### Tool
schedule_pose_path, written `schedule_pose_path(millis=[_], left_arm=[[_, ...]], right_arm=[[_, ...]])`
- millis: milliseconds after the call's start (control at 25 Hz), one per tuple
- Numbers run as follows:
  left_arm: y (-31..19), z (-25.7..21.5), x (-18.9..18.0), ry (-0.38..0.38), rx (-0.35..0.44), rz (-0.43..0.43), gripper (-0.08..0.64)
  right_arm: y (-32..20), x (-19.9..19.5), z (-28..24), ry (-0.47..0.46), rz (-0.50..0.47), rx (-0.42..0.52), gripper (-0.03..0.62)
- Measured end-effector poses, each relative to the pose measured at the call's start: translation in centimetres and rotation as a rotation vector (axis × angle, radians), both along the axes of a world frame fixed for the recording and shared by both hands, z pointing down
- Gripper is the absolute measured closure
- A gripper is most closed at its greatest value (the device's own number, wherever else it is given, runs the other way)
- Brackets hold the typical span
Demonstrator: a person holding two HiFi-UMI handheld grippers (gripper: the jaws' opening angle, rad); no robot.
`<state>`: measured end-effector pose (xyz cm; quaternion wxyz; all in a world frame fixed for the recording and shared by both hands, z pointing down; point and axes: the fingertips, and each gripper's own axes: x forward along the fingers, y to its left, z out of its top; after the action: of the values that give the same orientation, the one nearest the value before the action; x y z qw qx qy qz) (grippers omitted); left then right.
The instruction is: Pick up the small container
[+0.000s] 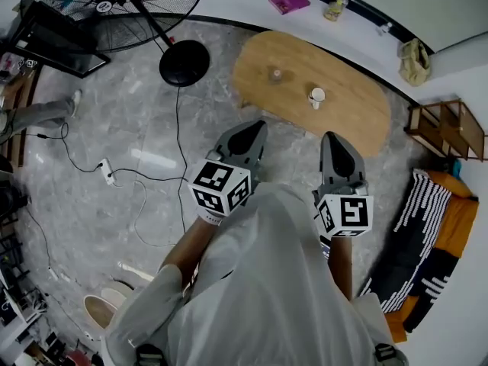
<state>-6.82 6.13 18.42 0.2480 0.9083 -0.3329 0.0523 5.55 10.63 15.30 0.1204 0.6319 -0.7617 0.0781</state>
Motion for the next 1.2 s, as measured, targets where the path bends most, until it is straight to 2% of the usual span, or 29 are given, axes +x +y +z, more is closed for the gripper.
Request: schedule_pose_path(millis=[360,760,1200], left_arm=[[-4.6,0.7,-3.3,-0.019,-0.010,-0.013,0.540],[-5.3,1.4,-3.6,0.000,-0.016,-0.054,0.540],[-6.6,2.9,-3.6,-0.044,-0.036,-0.089,0.540]], right_arm=[[-5.0,-2.3,0.7,-0.003,-0.006,-0.018,0.584],[-5.1,-1.6,1.6,0.003,-0.019,-0.046,0.584],[-7.5,-1.6,3.1,-0.005,-0.082,-0.083,0.584]])
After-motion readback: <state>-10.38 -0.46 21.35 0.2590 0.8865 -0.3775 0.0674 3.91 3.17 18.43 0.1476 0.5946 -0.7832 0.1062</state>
